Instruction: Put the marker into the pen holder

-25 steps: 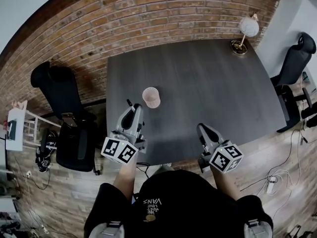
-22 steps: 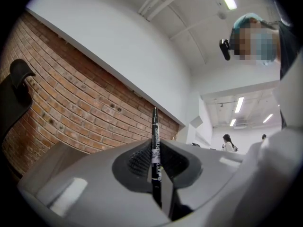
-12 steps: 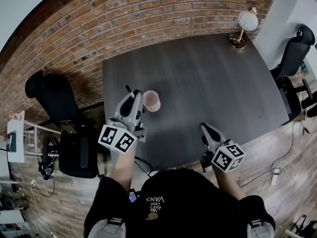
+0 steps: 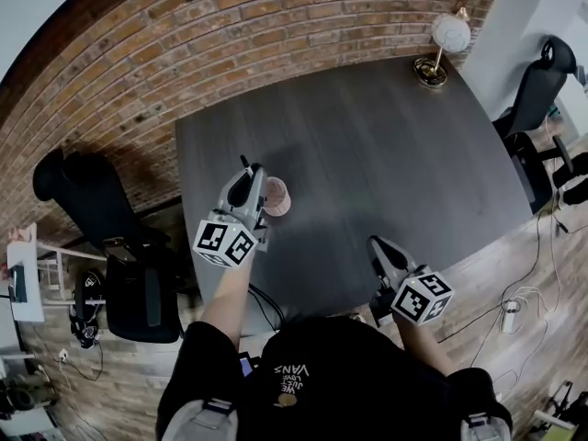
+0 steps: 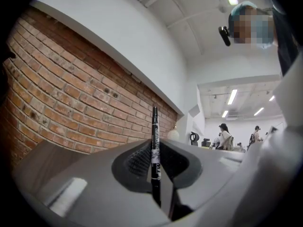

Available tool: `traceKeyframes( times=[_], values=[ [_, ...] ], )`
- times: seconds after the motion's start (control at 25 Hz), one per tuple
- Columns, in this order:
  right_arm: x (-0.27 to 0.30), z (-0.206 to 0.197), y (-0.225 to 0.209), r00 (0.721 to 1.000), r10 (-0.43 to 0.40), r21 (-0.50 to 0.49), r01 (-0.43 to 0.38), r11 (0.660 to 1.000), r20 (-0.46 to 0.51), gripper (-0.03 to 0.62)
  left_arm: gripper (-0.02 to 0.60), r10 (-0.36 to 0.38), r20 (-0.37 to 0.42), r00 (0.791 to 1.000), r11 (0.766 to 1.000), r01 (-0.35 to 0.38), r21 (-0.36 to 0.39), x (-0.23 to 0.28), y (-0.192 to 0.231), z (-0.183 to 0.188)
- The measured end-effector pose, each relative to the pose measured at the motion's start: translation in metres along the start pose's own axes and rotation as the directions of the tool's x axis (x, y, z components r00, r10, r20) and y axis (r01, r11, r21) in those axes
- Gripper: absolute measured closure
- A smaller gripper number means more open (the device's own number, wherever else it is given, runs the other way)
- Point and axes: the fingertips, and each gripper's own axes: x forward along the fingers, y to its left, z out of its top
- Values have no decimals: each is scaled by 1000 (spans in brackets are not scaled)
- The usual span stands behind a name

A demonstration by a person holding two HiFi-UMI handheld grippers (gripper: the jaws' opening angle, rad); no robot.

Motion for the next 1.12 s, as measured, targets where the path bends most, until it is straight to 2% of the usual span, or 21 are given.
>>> traceKeyframes(
  times=[0.28, 0.56, 0.8, 1.12],
  values=[
    [5, -6, -5, 999, -34, 9, 34, 999, -14, 594, 499, -8, -63, 998, 1000, 6, -27, 14, 24, -41],
    [12, -13, -6, 999, -37, 19, 38, 999, -23, 594, 499, 20, -131, 991, 999, -24, -32, 12, 37, -77],
    [18, -28, -2, 998, -27, 32, 29, 999, -55, 594, 499, 33, -149, 988, 999, -35, -9, 8, 42, -83],
    [25, -28, 2, 999, -12, 25, 14, 1000, -52, 594, 499, 21, -173, 985, 999, -16, 29, 9, 41, -86]
  ],
)
